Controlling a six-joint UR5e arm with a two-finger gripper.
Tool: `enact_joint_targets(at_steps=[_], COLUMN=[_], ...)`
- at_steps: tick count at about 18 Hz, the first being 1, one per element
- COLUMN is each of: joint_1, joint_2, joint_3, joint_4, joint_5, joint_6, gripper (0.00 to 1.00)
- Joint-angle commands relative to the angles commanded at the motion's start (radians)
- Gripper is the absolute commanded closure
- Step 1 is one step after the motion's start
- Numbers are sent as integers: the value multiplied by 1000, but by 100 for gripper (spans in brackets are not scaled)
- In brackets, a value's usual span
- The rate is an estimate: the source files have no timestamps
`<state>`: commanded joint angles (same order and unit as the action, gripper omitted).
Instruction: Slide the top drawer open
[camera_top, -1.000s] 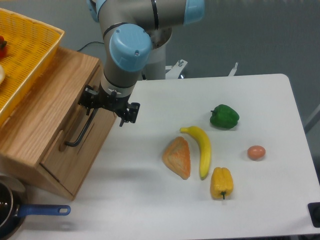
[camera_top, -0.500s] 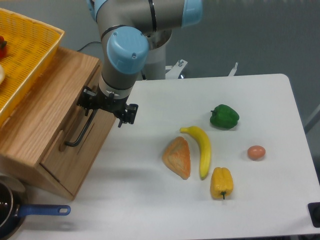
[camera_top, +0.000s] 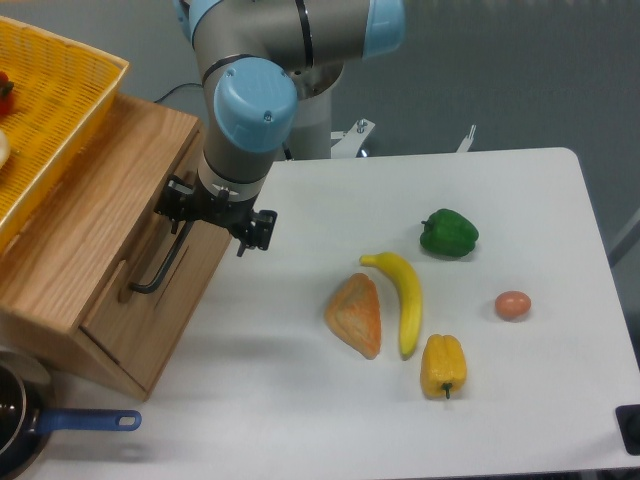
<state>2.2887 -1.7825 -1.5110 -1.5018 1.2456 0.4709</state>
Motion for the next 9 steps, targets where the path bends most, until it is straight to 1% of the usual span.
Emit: enact_joint_targets(at_steps=[9], joint_1=[8], joint_2=[-5], joint_3=[2], joint_4=[0], joint_5=[8], joint_6=[3], gripper=[0])
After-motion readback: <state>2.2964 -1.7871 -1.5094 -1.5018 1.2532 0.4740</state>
